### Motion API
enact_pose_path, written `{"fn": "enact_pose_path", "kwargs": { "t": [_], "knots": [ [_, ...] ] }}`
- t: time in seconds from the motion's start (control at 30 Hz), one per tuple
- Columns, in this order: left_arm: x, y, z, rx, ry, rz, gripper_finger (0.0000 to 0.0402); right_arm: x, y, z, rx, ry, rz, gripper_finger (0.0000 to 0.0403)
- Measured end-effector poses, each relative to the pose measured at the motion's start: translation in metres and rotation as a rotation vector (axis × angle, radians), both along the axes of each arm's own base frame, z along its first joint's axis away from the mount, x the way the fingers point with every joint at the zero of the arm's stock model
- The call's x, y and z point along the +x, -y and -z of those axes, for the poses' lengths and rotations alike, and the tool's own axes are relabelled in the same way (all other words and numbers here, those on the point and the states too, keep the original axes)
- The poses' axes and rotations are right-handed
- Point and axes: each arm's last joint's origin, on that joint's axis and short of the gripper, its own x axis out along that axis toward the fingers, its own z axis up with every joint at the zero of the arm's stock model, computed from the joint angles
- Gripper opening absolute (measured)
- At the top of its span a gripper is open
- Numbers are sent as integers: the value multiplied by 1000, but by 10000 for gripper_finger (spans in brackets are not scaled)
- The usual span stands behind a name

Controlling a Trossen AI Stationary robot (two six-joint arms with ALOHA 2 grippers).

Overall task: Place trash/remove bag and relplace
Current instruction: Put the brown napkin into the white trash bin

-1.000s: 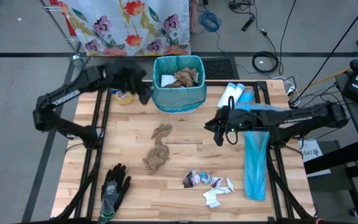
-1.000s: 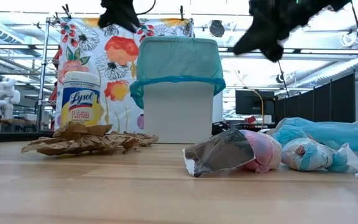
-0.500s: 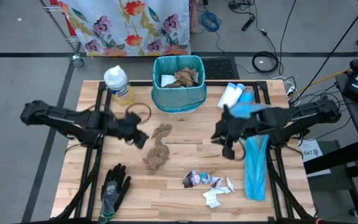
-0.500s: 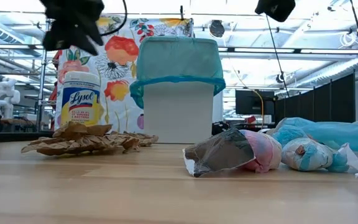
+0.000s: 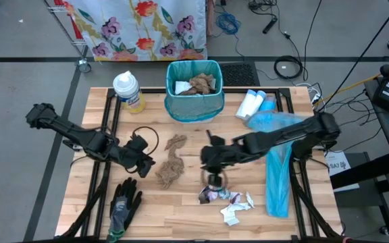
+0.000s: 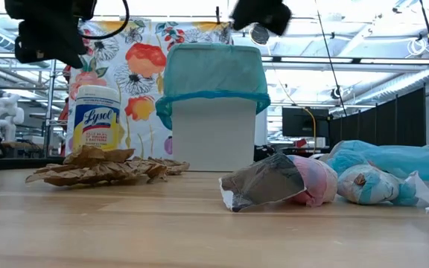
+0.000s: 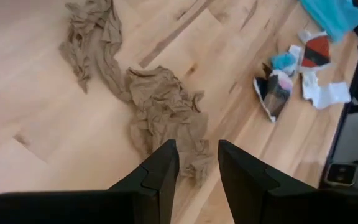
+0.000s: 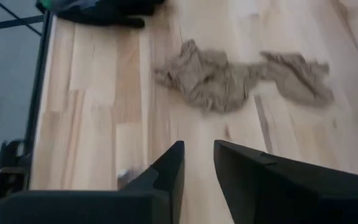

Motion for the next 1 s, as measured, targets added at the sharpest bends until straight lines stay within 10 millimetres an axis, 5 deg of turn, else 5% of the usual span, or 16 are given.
{"fn": "enact_pose_path", "kwargs": {
  "t": [0.3,0.57,0.73,1.0],
  "knots": [
    [-28,-11,-10,95,-12,154,118,80,26,27,30,-50,-8,183],
    [-49,-21,-17,174,-5,230,118,129,42,72,-28,-91,-30,249],
    [-59,-26,-22,190,38,241,118,150,50,111,-48,-138,-38,258],
    [-63,-28,-24,226,66,263,118,155,55,158,24,-256,7,256]
  ]
}}
